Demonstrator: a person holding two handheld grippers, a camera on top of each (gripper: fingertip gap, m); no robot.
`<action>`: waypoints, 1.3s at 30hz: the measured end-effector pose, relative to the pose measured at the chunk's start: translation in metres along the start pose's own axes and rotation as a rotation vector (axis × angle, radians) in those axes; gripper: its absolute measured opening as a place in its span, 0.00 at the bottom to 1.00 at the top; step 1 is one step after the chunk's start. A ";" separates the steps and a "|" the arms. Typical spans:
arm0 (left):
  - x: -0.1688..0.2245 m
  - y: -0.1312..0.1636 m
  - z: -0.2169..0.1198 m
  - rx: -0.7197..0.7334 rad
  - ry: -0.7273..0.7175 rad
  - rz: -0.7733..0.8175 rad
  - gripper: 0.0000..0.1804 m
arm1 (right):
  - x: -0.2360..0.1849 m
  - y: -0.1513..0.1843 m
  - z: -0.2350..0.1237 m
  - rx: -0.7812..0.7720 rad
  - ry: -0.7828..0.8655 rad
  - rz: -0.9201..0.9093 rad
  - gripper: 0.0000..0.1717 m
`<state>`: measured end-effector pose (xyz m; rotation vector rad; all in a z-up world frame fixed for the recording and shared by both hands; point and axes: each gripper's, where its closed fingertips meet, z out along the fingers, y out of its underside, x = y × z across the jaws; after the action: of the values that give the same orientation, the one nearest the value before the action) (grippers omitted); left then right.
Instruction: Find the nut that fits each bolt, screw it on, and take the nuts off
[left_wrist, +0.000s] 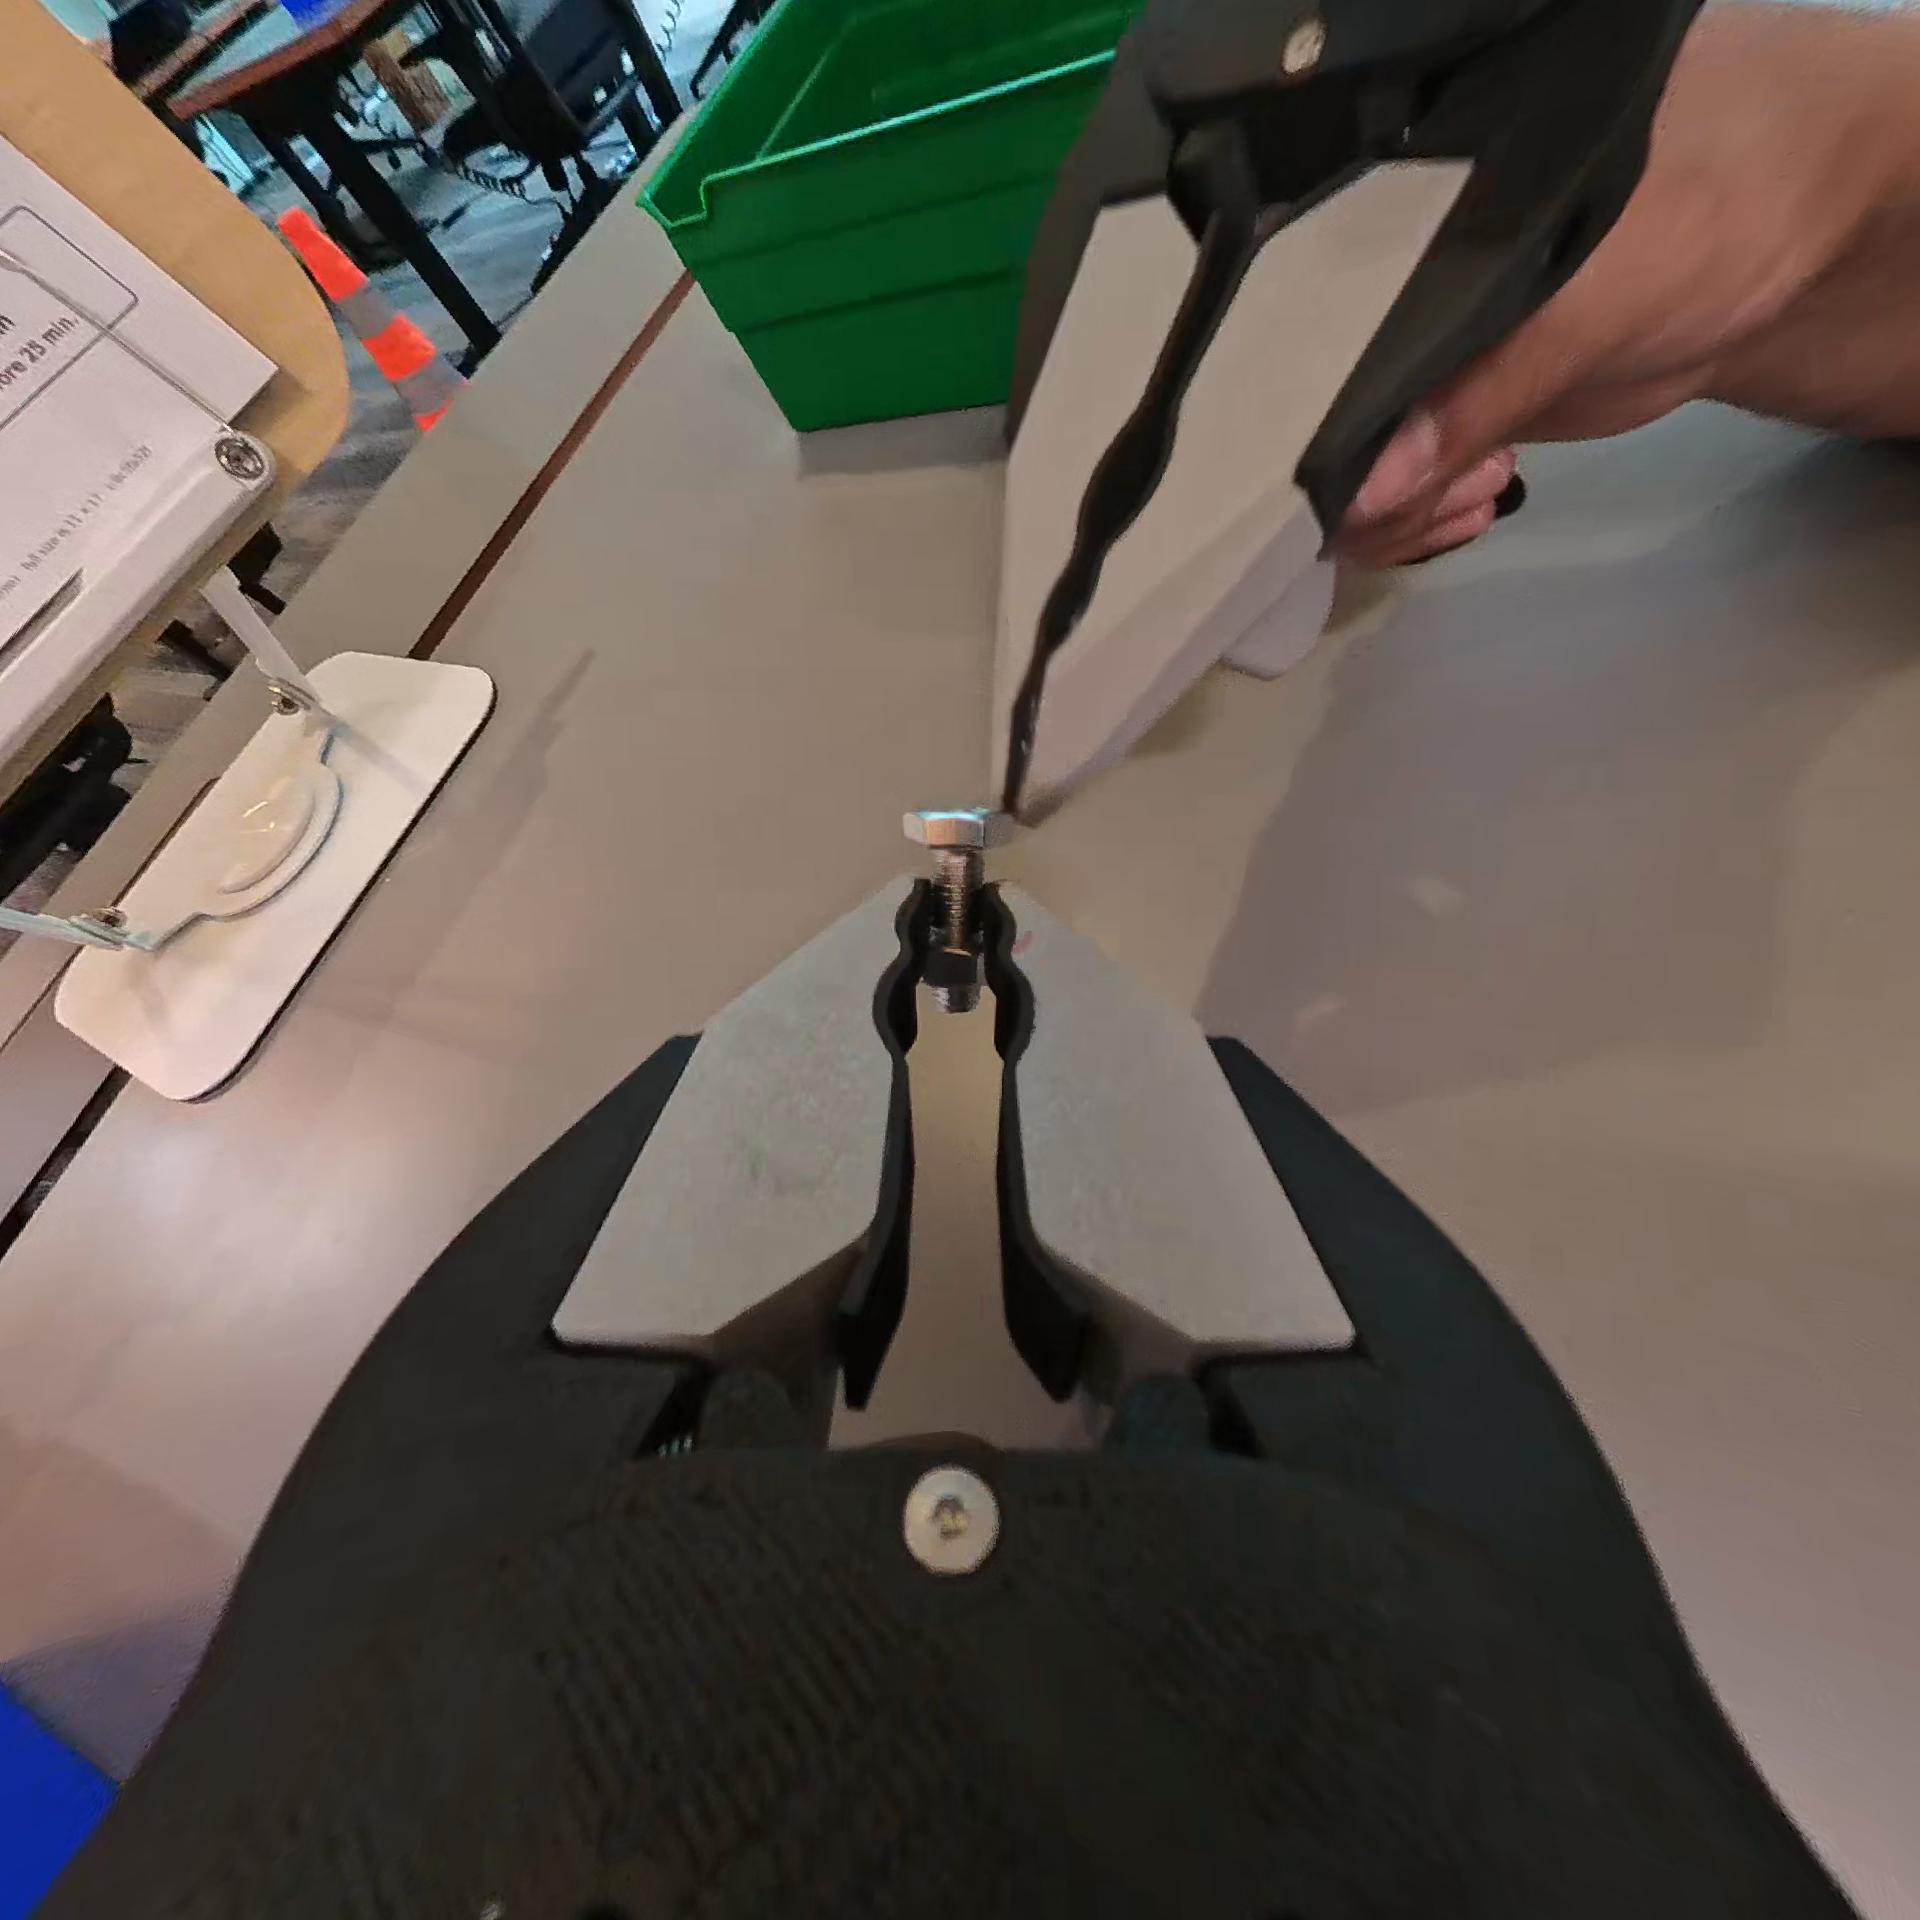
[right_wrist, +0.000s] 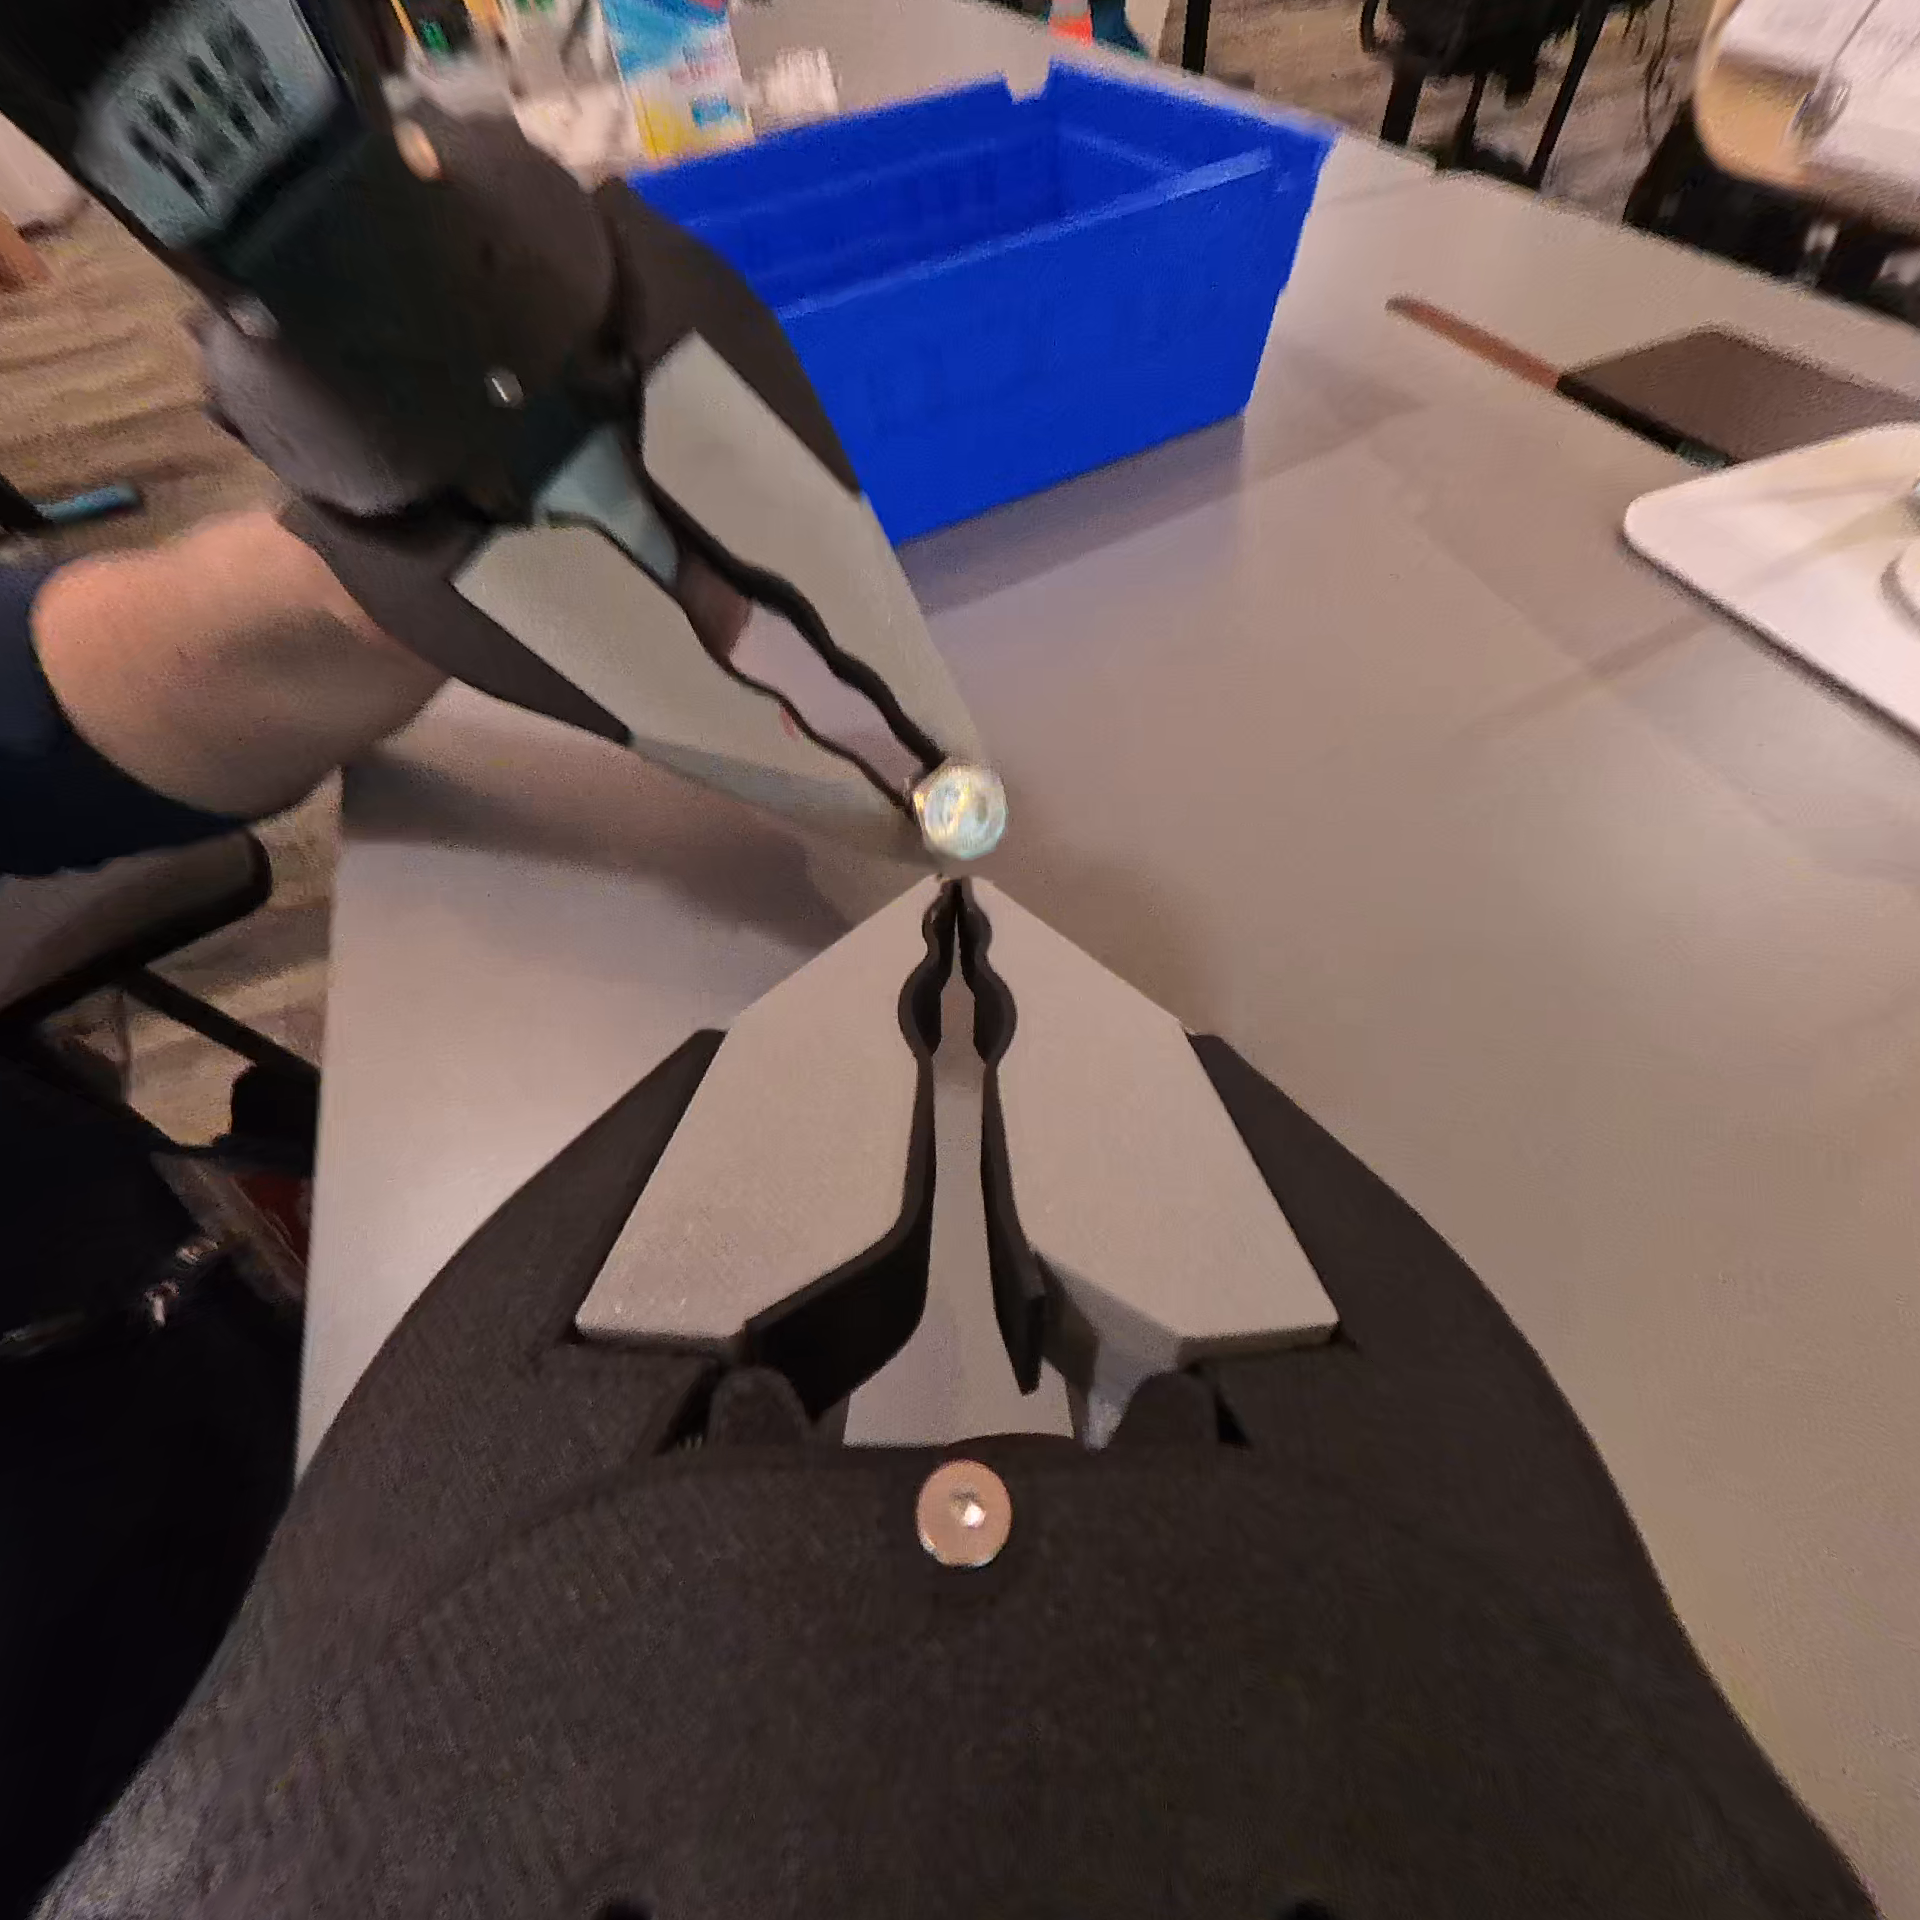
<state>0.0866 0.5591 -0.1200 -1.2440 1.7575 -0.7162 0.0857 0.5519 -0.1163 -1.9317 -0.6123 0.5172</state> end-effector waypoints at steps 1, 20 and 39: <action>0.001 -0.002 0.000 0.015 0.014 -0.008 0.04 | 0.002 0.008 0.004 -0.036 0.015 0.001 0.00; 0.009 0.027 0.013 -0.163 -0.013 0.162 0.04 | 0.001 0.008 0.013 -0.048 -0.003 0.042 0.10; 0.004 0.016 -0.006 0.012 -0.042 0.098 0.23 | -0.002 -0.006 0.002 0.116 -0.207 0.309 0.09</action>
<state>0.0734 0.5608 -0.1311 -1.1490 1.7645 -0.6391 0.0821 0.5544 -0.1118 -1.8844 -0.4033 0.9364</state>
